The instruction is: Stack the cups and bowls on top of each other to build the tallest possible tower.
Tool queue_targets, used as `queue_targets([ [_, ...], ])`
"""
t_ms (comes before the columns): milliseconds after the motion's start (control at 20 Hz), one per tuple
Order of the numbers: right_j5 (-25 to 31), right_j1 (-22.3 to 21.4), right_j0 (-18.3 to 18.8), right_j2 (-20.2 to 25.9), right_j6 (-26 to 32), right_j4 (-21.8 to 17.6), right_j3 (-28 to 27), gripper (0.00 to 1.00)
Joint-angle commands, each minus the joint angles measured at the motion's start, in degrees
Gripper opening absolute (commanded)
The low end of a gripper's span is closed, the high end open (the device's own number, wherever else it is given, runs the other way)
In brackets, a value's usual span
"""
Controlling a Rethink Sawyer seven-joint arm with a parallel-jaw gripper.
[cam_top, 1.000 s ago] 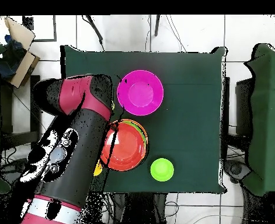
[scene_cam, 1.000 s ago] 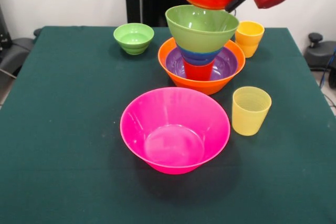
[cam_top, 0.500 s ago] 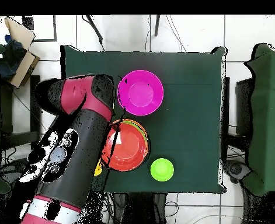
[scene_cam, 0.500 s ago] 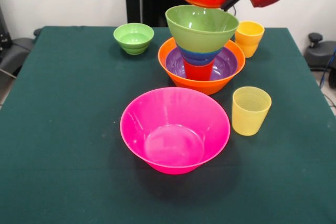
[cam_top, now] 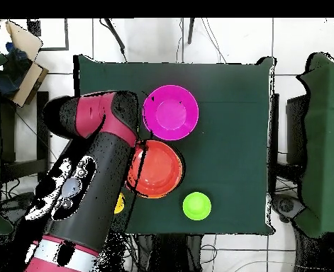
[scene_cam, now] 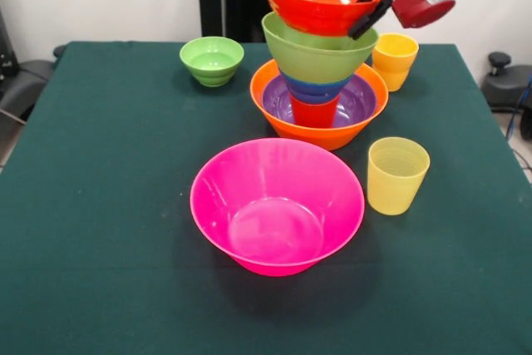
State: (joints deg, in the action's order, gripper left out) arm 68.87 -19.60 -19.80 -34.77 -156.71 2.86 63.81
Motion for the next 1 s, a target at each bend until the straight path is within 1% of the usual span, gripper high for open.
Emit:
queue_targets([
  [50,-6.65,-0.49,-0.09,3.36,-8.54,-0.17,4.59,0.00],
  [150,-7.40,-0.85,0.05,3.61,-7.97,0.06,5.08,0.00],
  [500,-6.07,-0.61,0.81,3.30,-6.30,-0.18,4.70,0.00],
  [1000,-5.24,-0.84,0.50,3.46,-5.40,-0.50,6.06,0.00],
])
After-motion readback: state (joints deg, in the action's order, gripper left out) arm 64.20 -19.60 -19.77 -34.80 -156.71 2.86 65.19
